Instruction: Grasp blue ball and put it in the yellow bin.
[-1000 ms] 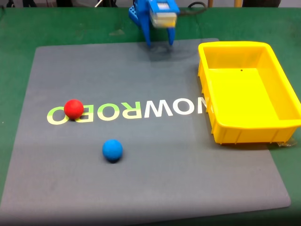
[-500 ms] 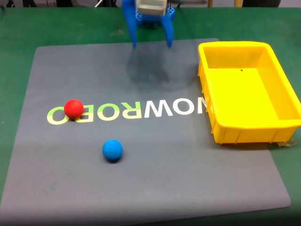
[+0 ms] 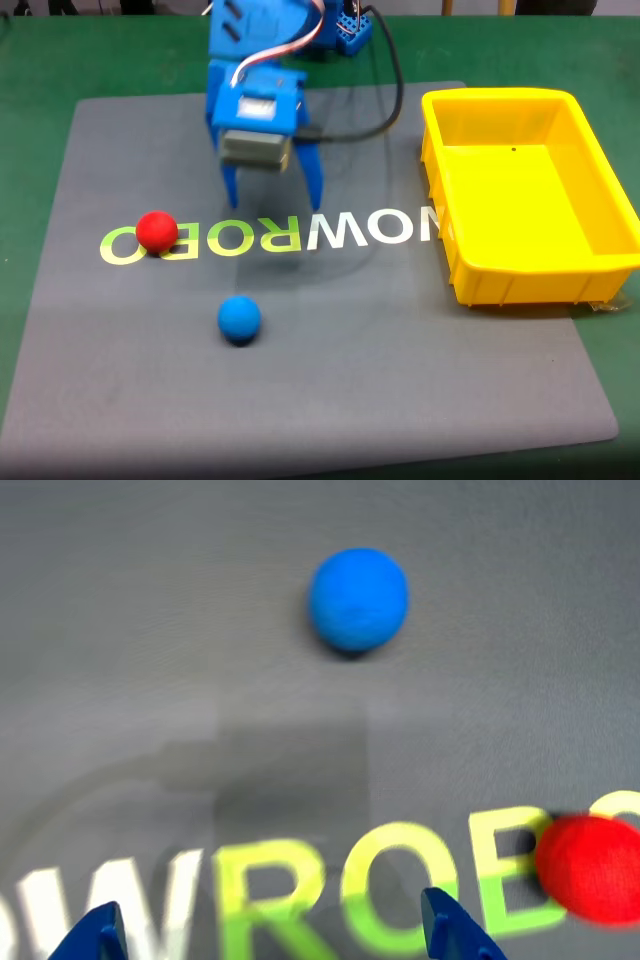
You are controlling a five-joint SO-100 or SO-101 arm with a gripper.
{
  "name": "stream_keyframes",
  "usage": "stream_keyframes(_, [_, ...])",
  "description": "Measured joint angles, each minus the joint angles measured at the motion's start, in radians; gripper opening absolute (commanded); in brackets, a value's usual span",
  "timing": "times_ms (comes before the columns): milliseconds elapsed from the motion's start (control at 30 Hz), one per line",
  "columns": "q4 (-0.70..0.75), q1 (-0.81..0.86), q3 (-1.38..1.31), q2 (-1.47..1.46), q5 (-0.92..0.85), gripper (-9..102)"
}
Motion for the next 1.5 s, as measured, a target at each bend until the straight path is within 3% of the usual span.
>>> stream_keyframes(500, [-0.018,0.025,-0.449,-0.457,0.008,34])
stream_keyframes(1133, [-0.206,0.025,-0.701,-0.718,0.035,32])
stream_keyframes(1200, [-0.210,0.025,-0.727,-0.741,0.037,29])
stream_keyframes(1333, [-0.213,0.023,-0.742,-0.750,0.037,2])
stream_keyframes(1500, [-0.213,0.023,-0.742,-0.752,0.037,0])
